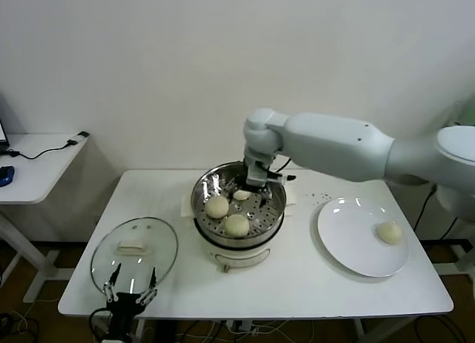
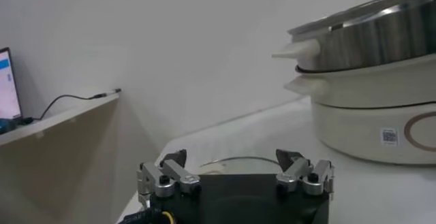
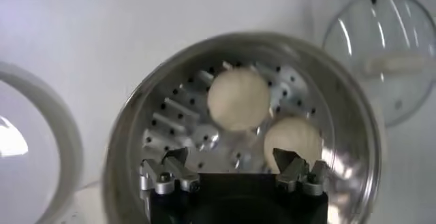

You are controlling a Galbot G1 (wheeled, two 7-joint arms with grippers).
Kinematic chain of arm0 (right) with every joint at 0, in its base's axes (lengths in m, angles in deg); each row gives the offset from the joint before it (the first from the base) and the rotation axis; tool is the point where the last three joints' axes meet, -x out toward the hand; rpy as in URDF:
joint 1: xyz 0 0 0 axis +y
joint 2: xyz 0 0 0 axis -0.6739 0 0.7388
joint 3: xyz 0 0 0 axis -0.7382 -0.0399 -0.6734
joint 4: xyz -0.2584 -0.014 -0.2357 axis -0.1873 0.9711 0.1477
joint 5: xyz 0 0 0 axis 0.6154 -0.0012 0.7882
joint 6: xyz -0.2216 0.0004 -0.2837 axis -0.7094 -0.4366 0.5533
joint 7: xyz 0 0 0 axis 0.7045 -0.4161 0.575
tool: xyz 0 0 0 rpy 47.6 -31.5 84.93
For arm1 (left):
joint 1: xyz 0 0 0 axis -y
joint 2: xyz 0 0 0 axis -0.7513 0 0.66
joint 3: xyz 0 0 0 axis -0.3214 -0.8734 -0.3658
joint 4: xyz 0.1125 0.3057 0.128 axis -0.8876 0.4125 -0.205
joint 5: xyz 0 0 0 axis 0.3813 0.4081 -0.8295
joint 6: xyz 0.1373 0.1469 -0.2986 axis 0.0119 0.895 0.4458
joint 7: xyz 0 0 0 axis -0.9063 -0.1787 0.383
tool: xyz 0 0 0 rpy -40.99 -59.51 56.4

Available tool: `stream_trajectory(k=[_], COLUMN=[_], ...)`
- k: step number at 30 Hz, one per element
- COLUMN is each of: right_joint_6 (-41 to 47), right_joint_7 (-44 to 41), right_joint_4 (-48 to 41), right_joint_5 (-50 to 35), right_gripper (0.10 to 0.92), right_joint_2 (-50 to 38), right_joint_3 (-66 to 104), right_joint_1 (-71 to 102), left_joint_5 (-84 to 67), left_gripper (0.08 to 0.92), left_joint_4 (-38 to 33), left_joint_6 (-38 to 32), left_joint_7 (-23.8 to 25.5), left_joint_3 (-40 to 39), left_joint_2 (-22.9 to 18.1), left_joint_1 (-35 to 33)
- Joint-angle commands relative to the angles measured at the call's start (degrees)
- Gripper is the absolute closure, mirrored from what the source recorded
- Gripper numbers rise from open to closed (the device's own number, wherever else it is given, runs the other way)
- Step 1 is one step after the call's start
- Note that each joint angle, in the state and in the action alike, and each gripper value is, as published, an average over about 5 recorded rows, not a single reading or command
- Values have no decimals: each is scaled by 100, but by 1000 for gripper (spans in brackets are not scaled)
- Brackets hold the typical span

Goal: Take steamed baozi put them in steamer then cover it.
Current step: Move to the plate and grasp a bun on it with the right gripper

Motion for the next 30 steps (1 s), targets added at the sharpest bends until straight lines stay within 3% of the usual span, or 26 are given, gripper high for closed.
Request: stream_trajectory(k=[1, 8, 16, 22, 30], right_joint_6=[3209, 3885, 3330, 2499, 1848], right_joint_7=[863, 724, 101, -251, -418], right_joint_4=[275, 332, -196, -1091, -2107], right_joint_5=[-1890, -2222, -836, 473, 1433], right_gripper=[203, 203, 203, 203, 203], right_joint_2=[-1682, -2942, -3899, -3827, -3289], right_joint_3=[-578, -330, 1440, 2971, 4424], right_joint_1=[-829, -301, 1818, 3365, 4401], left_joint_5=[-9, -13, 5, 8, 18], left_gripper=[177, 177, 177, 177, 177], left_joint_4=[-81, -150, -179, -195, -225], left_joint_6=[20, 42, 55, 74, 97], left_joint_7=[3, 4, 2, -41, -67], left_joint_3=[-54, -68, -75, -62, -56], left_joint_2=[51, 107, 92, 78, -8], left_joint_1=[-37, 8, -6, -37, -87])
